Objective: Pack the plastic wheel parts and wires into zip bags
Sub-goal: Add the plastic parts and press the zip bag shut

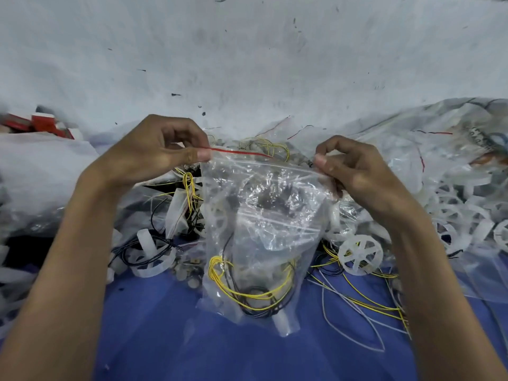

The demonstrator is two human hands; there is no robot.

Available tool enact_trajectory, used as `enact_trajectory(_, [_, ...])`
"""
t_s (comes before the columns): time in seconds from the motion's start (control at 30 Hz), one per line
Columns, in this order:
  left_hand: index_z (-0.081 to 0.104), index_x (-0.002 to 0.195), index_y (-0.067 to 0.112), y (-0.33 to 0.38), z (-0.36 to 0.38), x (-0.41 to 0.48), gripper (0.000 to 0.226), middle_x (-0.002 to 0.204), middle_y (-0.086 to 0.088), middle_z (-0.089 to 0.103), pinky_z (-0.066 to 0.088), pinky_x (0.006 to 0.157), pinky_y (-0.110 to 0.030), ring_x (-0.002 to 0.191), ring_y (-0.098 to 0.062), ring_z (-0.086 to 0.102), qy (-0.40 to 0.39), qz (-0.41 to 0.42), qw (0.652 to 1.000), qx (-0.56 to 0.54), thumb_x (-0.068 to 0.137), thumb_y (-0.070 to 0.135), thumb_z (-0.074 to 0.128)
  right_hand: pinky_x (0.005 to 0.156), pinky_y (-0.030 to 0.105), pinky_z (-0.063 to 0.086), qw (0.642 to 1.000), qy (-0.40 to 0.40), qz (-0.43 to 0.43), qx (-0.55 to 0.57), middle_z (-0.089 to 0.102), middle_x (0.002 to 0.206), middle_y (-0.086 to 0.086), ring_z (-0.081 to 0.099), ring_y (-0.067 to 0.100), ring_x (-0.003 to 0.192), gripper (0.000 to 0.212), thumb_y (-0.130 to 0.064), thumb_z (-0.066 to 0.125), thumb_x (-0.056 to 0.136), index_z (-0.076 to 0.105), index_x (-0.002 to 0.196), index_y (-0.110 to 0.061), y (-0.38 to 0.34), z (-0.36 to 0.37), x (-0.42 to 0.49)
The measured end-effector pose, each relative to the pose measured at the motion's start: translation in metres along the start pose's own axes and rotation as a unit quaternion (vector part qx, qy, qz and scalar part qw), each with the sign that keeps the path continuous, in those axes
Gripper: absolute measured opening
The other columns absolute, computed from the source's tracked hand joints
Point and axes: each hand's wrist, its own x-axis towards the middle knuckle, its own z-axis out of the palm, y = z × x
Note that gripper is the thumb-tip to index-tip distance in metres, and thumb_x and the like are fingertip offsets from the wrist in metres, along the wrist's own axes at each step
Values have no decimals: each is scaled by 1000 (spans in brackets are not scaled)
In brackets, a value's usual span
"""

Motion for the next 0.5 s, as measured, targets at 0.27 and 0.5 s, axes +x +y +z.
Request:
enact_trajectory(0.27, [61,84,38,57,74,6,22,93,20,63,42,73,-11,80,9,57,-115,67,979,157,78,59,61,53,19,45,999,-4,-46,6,58,59,0,53,10,54,6,-15,60,85,61,79,-15,-9,14,4])
enact_trajectory(0.5, [48,79,28,42,89,19,17,79,11,55,42,63,-7,71,2,52,-76,29,992,95,89,25,62,82,25,54,990,-104,86,-48,69,102,-6,66,10,95,37,-44,62,74,63,102,-19,9,1,0])
